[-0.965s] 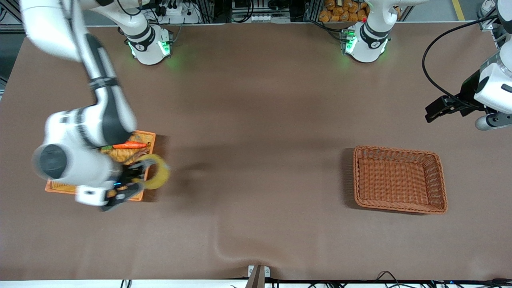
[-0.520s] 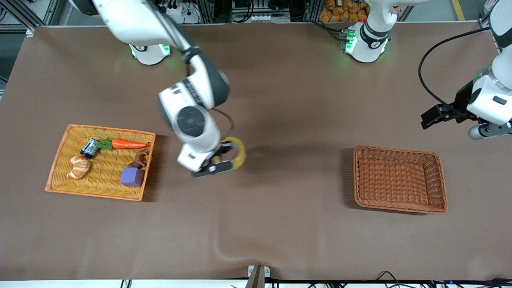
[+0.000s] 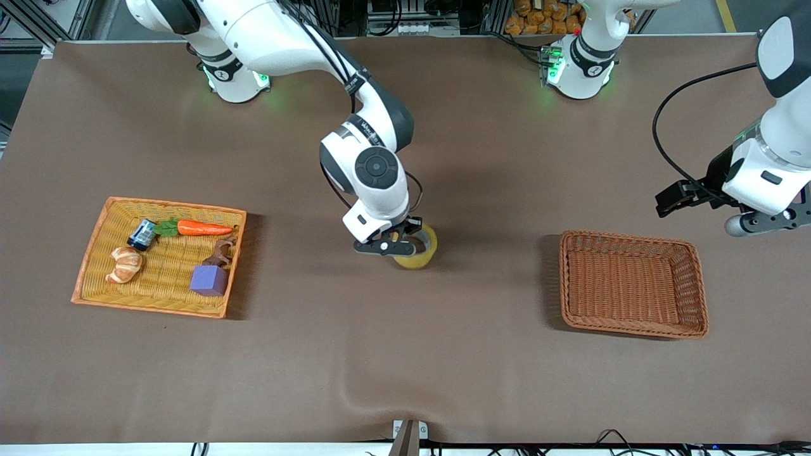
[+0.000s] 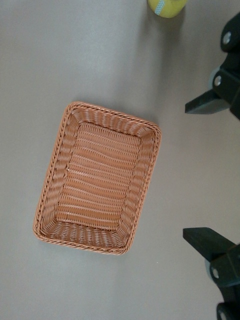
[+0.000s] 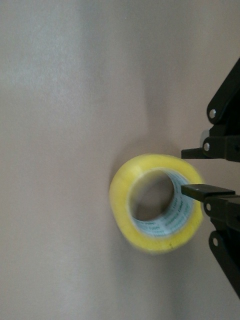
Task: Transfer tape with both arms
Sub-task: 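Set the tape down mid-table while the left gripper reaches toward it, then grasp the tape roll with the left gripper while the right gripper withdraws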
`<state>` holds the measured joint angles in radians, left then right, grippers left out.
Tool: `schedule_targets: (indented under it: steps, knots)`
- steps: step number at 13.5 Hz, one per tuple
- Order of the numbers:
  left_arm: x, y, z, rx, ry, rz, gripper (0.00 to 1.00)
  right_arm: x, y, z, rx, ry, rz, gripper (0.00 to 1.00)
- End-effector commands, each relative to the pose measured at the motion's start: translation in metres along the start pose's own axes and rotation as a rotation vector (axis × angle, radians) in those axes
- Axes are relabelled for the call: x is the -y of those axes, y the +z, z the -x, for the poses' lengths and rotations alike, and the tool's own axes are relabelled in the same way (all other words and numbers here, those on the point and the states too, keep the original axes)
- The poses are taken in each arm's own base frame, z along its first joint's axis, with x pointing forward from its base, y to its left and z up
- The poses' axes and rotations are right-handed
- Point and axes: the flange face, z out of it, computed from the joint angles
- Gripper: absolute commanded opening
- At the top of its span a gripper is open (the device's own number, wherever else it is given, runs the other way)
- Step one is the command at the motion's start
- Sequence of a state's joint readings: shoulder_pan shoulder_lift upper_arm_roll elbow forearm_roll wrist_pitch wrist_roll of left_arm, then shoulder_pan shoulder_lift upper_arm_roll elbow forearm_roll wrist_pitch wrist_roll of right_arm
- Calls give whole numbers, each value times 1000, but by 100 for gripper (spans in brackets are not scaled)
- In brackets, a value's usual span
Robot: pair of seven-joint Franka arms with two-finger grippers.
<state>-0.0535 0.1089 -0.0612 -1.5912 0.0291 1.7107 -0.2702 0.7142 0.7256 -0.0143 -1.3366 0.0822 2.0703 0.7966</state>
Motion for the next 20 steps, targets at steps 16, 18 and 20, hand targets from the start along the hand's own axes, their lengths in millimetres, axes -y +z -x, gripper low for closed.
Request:
schedule_targets:
  steps: [16,18,20]
  knots:
    - [-329,192,46,59,-108,34,100,-408,-102,-134,195,-417,-37,100]
    - [-354,219,55,45,-116,53,100,-432,-133,-124,153,-408,17,100]
    - [-385,257,71,20,-192,86,100,-459,-174,-118,103,-374,31,100]
